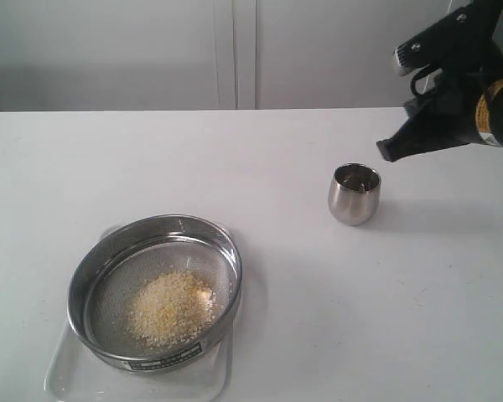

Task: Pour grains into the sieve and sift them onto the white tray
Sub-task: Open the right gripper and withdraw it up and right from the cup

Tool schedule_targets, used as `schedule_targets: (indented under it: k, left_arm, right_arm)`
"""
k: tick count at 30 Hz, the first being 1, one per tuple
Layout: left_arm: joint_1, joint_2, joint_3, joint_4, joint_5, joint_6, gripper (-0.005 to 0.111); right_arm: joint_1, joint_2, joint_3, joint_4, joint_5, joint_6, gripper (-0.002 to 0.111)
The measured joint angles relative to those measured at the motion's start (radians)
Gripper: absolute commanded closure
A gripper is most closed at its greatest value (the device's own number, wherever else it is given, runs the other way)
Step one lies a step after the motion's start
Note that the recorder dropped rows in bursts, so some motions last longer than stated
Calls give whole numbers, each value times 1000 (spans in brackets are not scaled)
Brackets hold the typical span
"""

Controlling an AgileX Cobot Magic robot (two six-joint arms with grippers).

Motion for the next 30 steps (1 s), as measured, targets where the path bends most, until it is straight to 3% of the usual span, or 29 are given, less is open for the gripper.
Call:
schedule_targets:
  k: [7, 11, 22, 30]
  left_arm:
    - [0, 0, 0, 0, 0, 0, 107]
    - [0, 0, 0, 0, 0, 0, 107]
    - [0, 0, 0, 0, 0, 0, 107]
    - [0, 0, 0, 0, 0, 0, 107]
  right_arm:
    - [0, -7, 0, 40, 400, -242, 108]
    - [0, -7, 0, 276, 523, -423, 108]
    - [-36, -82, 6, 877, 558, -642, 108]
    - [-172, -122, 19, 1033, 578, -728, 108]
